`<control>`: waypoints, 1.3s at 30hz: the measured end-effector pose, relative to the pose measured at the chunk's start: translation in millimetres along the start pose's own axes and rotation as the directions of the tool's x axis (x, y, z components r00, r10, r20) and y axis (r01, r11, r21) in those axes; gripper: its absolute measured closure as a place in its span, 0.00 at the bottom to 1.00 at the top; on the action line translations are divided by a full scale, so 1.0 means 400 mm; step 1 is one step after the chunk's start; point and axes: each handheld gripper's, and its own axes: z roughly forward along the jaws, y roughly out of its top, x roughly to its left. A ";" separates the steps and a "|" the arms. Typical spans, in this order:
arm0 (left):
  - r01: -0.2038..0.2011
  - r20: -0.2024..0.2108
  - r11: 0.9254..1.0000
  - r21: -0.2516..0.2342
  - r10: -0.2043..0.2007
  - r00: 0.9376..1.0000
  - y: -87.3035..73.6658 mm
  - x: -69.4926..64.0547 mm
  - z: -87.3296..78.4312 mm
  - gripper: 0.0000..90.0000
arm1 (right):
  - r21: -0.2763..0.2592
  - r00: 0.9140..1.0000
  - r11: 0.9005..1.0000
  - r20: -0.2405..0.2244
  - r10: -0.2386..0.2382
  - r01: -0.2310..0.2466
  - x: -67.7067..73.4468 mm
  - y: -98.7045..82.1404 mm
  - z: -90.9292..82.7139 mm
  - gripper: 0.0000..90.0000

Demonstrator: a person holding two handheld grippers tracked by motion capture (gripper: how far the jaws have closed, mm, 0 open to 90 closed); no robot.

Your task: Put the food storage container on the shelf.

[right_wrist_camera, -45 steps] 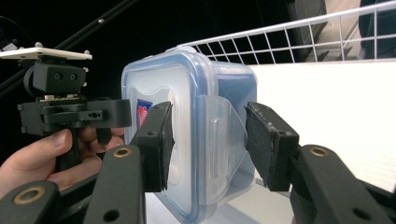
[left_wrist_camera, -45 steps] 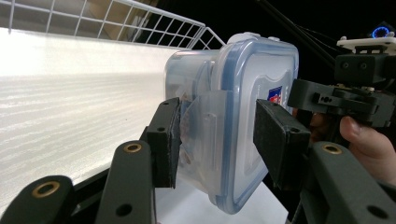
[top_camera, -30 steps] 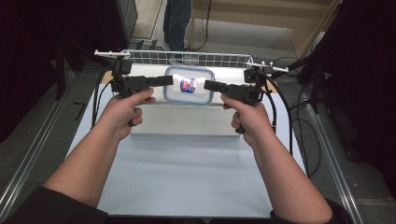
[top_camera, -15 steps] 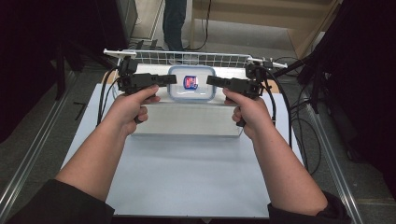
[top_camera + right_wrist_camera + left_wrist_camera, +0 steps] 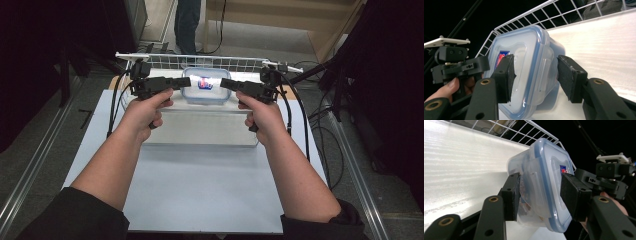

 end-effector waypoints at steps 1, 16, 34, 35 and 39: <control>0.003 -0.003 1.000 0.000 -0.003 1.000 0.001 0.000 0.002 0.56 | -0.003 1.000 1.000 0.003 0.001 -0.001 -0.001 0.001 0.002 0.54; -0.098 -0.050 0.992 -0.078 0.094 0.994 -0.014 -0.037 -0.039 0.41 | -0.044 0.991 0.993 0.078 -0.104 0.108 0.019 -0.001 -0.033 0.43; -0.310 -0.145 0.946 -0.093 0.296 0.944 -0.207 -0.066 -0.119 0.33 | -0.088 0.960 0.960 0.114 -0.257 0.268 0.041 -0.147 -0.188 0.34; -0.325 -0.159 0.942 -0.081 0.310 0.937 -0.226 -0.060 -0.118 0.33 | -0.088 0.953 0.954 0.125 -0.276 0.288 0.036 -0.162 -0.191 0.31; -0.379 -0.197 0.924 -0.051 0.362 0.911 -0.317 -0.026 -0.112 0.30 | -0.069 0.928 0.936 0.176 -0.329 0.345 0.003 -0.238 -0.198 0.24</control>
